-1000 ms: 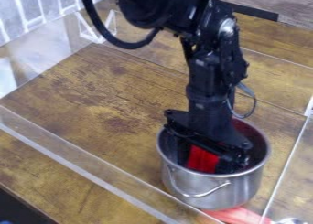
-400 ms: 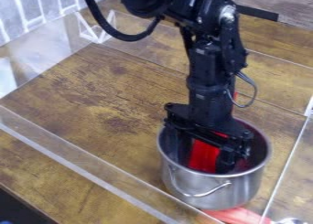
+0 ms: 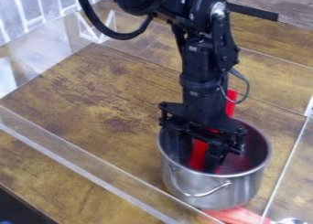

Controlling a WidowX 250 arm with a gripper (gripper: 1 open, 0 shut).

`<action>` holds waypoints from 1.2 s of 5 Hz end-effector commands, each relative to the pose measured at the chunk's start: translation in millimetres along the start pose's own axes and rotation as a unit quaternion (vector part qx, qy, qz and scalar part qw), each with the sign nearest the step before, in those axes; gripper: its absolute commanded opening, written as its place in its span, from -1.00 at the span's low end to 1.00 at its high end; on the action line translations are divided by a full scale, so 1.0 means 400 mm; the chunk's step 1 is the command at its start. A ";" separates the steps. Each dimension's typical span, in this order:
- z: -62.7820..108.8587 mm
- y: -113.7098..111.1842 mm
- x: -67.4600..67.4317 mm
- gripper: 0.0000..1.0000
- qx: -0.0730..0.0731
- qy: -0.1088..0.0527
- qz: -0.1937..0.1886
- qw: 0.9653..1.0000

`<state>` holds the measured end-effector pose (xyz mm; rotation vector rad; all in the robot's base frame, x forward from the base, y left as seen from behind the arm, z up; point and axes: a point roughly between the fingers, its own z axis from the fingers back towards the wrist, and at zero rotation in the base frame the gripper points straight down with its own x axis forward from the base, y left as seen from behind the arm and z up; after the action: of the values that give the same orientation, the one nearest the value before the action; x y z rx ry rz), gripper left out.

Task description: Put the red object in the silver pot

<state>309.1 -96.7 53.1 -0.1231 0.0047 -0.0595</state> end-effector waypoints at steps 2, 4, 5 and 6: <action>0.032 -0.018 -0.028 1.00 -0.009 -0.001 -0.113 0.994; 0.106 -0.034 -0.027 -1.00 -0.010 0.008 -0.124 0.992; 0.133 -0.070 -0.029 1.00 -0.015 0.011 -0.136 0.991; 0.150 -0.093 -0.019 1.00 -0.023 0.018 -0.155 0.987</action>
<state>296.1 -122.3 97.0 -0.1603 0.0873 -0.3541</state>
